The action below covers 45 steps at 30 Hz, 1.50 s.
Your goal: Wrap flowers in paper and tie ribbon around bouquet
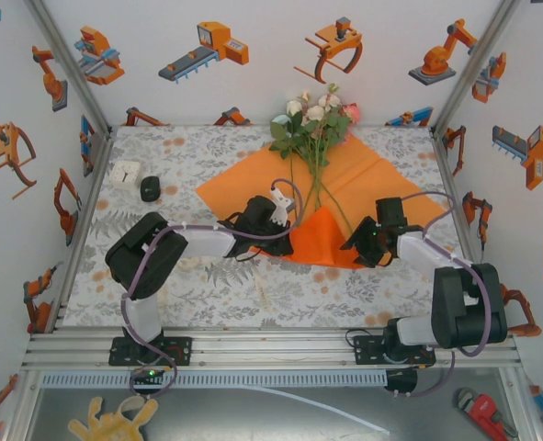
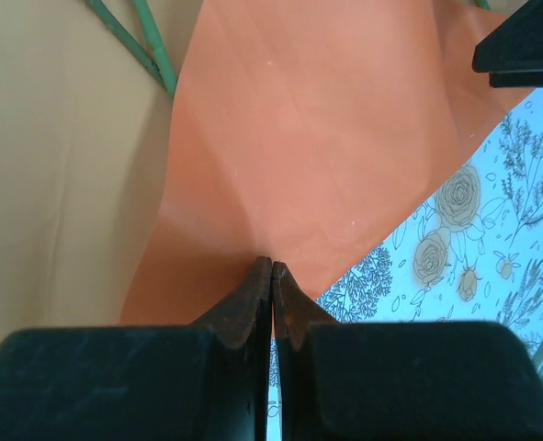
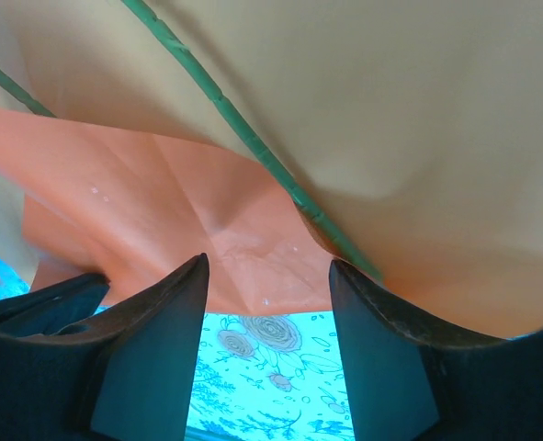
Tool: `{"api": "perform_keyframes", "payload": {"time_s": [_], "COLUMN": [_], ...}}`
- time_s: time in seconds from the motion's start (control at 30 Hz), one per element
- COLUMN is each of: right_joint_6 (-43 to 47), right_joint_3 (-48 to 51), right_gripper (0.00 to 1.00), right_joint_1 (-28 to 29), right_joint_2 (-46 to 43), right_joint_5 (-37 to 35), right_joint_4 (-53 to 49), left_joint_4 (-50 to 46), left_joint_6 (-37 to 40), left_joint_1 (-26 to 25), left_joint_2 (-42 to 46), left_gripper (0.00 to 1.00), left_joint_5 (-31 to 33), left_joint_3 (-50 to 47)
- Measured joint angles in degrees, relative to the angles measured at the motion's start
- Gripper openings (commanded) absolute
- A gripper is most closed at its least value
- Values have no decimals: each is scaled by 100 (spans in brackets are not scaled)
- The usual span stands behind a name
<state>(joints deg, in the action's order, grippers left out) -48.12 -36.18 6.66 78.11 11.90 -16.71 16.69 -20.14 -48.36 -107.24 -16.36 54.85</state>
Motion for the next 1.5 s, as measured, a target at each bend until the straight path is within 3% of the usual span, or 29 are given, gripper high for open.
{"api": "perform_keyframes", "payload": {"time_s": [0.27, 0.47, 0.63, 0.83, 1.17, 1.5], "right_joint_6": [35, -732, -1558, -2124, -2603, -2424], "right_joint_3": [-149, -203, -273, -328, 470, 267], "right_gripper": [56, 52, 47, 42, 42, 43], "right_joint_1": [151, 2028, 2844, 2889, 2549, 2500], "right_joint_2": [-793, -826, 450, 1545, 997, 1113], "right_joint_5": [48, 146, 114, -120, -448, -358], "right_joint_4": [-310, 901, 2223, 2883, 3331, 3154], "left_joint_4": [131, 398, 699, 1049, 1882, 2951], "left_joint_6": [-164, -363, -507, -758, -1537, -2321], "left_joint_1": [345, 459, 490, 610, 1152, 1784], "left_joint_2": [367, 372, 448, 586, 796, 962], "left_gripper": [12, 12, 13, 14, 16, 19], "left_joint_5": [-31, -87, -57, -13, -299, -636], "left_joint_3": [-566, -704, -931, -1266, -1978, -2898]}}
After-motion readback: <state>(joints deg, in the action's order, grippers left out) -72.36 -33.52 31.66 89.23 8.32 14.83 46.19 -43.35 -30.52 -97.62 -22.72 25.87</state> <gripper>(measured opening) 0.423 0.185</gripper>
